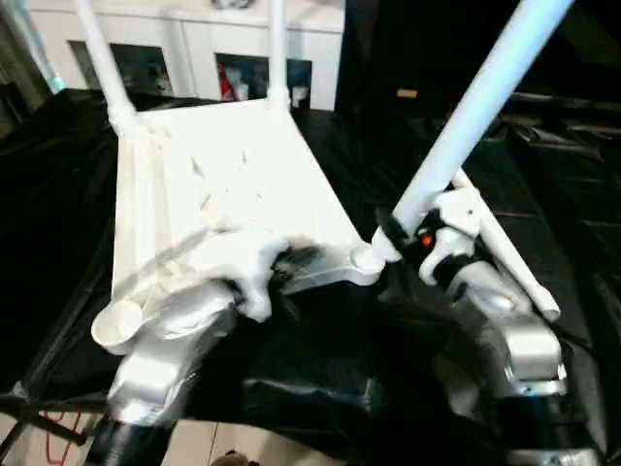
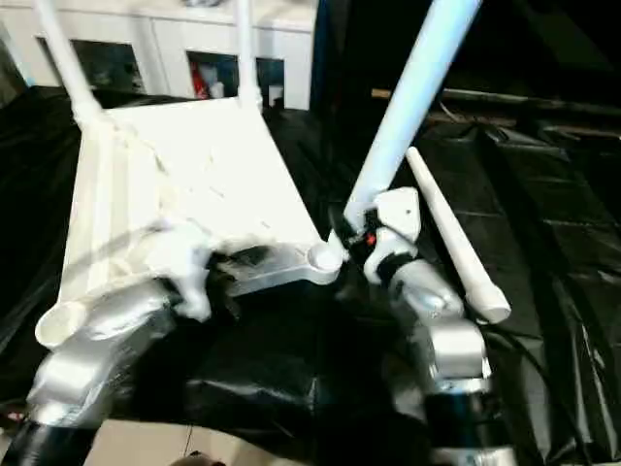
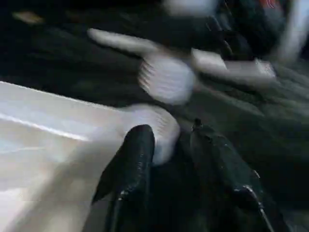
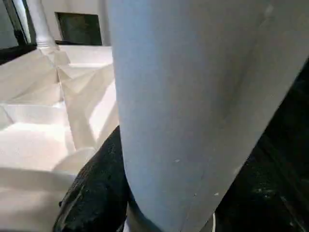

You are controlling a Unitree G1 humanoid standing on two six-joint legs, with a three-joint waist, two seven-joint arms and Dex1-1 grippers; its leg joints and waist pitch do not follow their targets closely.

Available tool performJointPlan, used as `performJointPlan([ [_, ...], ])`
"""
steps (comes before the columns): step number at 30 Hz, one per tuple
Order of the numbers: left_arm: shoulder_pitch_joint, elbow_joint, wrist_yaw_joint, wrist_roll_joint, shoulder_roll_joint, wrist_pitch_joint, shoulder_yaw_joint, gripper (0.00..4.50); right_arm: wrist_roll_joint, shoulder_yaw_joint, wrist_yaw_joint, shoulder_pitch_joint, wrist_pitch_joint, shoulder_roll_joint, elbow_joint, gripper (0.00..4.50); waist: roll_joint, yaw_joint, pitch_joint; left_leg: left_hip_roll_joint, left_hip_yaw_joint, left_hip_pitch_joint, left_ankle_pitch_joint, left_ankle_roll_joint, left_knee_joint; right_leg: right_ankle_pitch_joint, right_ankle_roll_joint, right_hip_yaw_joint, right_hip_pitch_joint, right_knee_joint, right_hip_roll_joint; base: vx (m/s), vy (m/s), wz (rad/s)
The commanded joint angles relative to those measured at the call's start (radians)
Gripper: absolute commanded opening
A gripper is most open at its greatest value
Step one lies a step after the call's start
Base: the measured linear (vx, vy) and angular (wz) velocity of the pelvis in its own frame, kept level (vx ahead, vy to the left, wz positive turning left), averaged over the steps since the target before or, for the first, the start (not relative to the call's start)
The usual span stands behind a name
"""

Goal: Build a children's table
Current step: Insert table leg to table base

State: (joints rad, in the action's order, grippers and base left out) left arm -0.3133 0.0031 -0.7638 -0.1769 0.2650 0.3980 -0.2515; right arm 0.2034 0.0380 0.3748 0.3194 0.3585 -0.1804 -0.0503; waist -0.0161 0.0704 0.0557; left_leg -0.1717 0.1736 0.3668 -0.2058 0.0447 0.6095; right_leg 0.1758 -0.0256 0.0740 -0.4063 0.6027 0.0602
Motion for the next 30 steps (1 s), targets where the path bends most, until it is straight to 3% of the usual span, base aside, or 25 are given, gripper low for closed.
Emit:
performJointPlan([
  [1,-0.094,0.128,-0.069,0.056,-0.002,-0.003,-0.041,1.70,0.015,0.022,0.028,0.015,0.010,-0.030,-0.002,1.88,-0.005,-0.002,-0.065,-0.049,-0.014,-0.010,-0.069,-0.048,-0.074,0.139,-0.160,-0.062,0.060,-0.060,0.085,0.000,0.000,0.00],
  [3,-0.132,0.180,-0.067,0.076,-0.006,-0.005,-0.043,1.70,0.010,0.021,0.030,0.015,0.009,-0.038,-0.001,1.88,-0.003,-0.005,-0.064,-0.050,-0.015,-0.011,-0.097,-0.027,-0.074,0.179,-0.149,-0.062,0.060,-0.064,0.086,0.000,0.000,0.00],
  [4,-0.193,0.264,-0.083,0.086,0.008,-0.029,-0.060,1.70,0.008,0.024,0.033,0.019,0.006,-0.047,-0.007,1.88,0.002,-0.004,-0.064,-0.051,-0.018,-0.010,-0.107,-0.021,-0.076,0.193,-0.148,-0.062,0.062,-0.065,0.088,0.000,0.000,0.00],
  [5,-0.193,0.264,-0.083,0.086,0.008,-0.029,-0.060,1.70,0.008,0.024,0.033,0.019,0.006,-0.047,-0.007,1.88,-0.003,-0.007,-0.063,-0.047,-0.016,-0.011,-0.132,-0.011,-0.076,0.244,-0.132,-0.062,0.061,-0.072,0.086,0.000,0.000,0.00],
  [6,-0.238,0.330,-0.090,0.097,0.019,-0.052,-0.069,1.70,0.003,0.024,0.035,0.021,-0.002,-0.055,-0.010,1.88,0.002,-0.008,-0.063,-0.049,-0.020,-0.009,-0.137,-0.007,-0.077,0.255,-0.133,-0.062,0.064,-0.070,0.090,0.000,0.000,0.00],
  [7,-0.254,0.354,-0.094,0.101,0.022,-0.058,-0.071,1.70,0.001,0.023,0.036,0.020,-0.006,-0.058,-0.009,1.88,-0.004,-0.009,-0.064,-0.047,-0.019,-0.010,-0.147,-0.004,-0.075,0.297,-0.118,-0.062,0.062,-0.076,0.088,0.000,0.000,0.00],
  [9,-0.291,0.418,-0.109,0.113,0.032,-0.070,-0.076,1.70,0.002,0.023,0.038,0.016,-0.008,-0.064,-0.003,1.88,0.008,-0.010,-0.064,-0.047,-0.020,-0.009,-0.144,-0.003,-0.075,0.299,-0.122,-0.062,0.061,-0.076,0.088,0.000,0.000,0.00],
  [10,-0.312,0.464,-0.129,0.120,0.038,-0.080,-0.080,1.70,0.005,0.024,0.039,0.011,-0.007,-0.066,0.001,1.88,0.003,-0.011,-0.064,-0.044,-0.017,-0.011,-0.147,-0.007,-0.073,0.301,-0.120,-0.061,0.058,-0.080,0.083,0.000,0.000,0.00],
  [12,-0.324,0.493,-0.140,0.127,0.040,-0.081,-0.079,1.70,0.005,0.024,0.040,0.006,-0.007,-0.067,0.005,1.88,0.005,-0.012,-0.067,-0.045,-0.019,-0.007,-0.130,-0.011,-0.074,0.265,-0.130,-0.061,0.063,-0.075,0.083,0.000,0.000,0.00],
  [13,-0.329,0.509,-0.147,0.129,0.041,-0.077,-0.077,1.70,0.005,0.022,0.040,0.002,-0.008,-0.067,0.008,1.88,0.013,-0.010,-0.069,-0.049,-0.020,-0.009,-0.114,-0.013,-0.072,0.222,-0.150,-0.062,0.062,-0.068,0.085,0.000,0.000,0.00],
  [18,-0.351,0.590,-0.147,0.131,0.041,-0.088,-0.069,1.53,0.003,0.013,0.039,-0.007,-0.008,-0.066,0.015,1.88,0.007,-0.007,-0.071,-0.052,-0.018,-0.011,-0.104,-0.030,-0.072,0.150,-0.200,-0.061,0.064,-0.062,0.086,0.000,0.000,0.00],
  [25,-0.384,0.693,-0.154,0.142,0.041,-0.171,-0.049,1.02,0.003,0.004,0.047,0.001,-0.012,-0.065,0.009,1.88,0.005,-0.004,-0.066,-0.051,-0.019,-0.013,-0.143,-0.020,-0.075,0.256,-0.172,-0.061,0.062,-0.073,0.090,0.000,0.000,0.00],
  [30,-0.395,0.720,-0.218,0.144,0.050,-0.196,-0.067,0.65,0.002,0.001,0.052,0.003,-0.014,-0.069,0.005,1.88,0.003,-0.004,-0.065,-0.051,-0.018,-0.014,-0.146,-0.019,-0.076,0.279,-0.162,-0.061,0.060,-0.076,0.090,0.000,0.000,0.00],
])
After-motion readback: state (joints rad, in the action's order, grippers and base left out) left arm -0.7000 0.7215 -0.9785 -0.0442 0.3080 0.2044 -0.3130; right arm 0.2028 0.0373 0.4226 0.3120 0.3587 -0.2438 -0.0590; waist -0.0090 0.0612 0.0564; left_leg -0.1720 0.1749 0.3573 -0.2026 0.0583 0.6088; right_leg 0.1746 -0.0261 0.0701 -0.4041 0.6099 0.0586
